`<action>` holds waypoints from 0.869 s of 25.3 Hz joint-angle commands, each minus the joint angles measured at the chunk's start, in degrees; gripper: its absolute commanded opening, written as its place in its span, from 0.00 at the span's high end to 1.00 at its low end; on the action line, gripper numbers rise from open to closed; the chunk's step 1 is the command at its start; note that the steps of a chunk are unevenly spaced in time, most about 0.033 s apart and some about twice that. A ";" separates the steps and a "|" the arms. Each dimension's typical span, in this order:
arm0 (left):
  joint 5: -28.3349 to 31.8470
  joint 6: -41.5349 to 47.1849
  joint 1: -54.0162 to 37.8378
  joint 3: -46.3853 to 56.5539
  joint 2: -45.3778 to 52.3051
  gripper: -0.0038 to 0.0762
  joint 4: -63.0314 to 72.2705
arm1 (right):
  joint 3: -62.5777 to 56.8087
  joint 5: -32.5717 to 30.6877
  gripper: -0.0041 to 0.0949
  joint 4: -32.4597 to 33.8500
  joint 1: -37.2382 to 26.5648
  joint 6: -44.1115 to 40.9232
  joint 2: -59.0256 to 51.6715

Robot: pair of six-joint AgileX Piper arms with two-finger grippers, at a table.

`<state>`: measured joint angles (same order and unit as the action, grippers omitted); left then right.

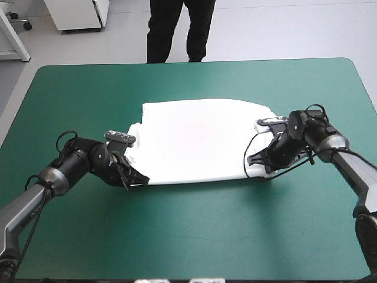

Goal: Fold the cloth

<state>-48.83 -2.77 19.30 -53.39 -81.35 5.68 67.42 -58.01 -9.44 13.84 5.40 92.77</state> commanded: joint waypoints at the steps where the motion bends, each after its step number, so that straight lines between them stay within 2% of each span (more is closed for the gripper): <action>1: 0.47 -0.09 0.17 2.35 4.15 0.96 1.67 | -2.68 -0.65 0.98 0.15 1.73 0.85 -3.44; 5: 0.33 -0.27 0.17 5.70 6.49 0.96 2.66 | -5.82 -2.48 0.98 -0.20 3.67 0.85 -3.94; 15: 0.66 -0.41 0.17 10.88 9.89 0.96 3.81 | -11.47 -3.57 0.97 -1.88 3.93 0.63 -7.10; 17: 0.81 -0.41 0.17 10.88 9.89 0.96 4.23 | -11.47 -4.35 0.93 -1.88 3.93 0.63 -7.10; 19: -0.04 -0.52 0.17 10.76 9.89 0.91 4.23 | -11.14 -5.73 0.77 -1.88 3.93 0.89 -7.10; 20: -1.38 -0.52 0.17 10.47 9.89 0.79 4.23 | -10.54 -7.11 0.64 -1.51 3.93 0.89 -7.19; 21: -2.15 -0.52 0.17 10.22 9.89 0.73 4.23 | -9.97 -7.68 0.58 -1.35 3.93 0.89 -7.19; 22: -3.40 -0.52 0.17 9.67 9.89 0.62 4.23 | -9.18 -8.73 0.51 -1.22 3.93 0.89 -7.50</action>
<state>-50.15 -3.42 19.30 -41.38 -73.04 9.58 55.55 -63.83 -10.83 17.75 5.60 87.82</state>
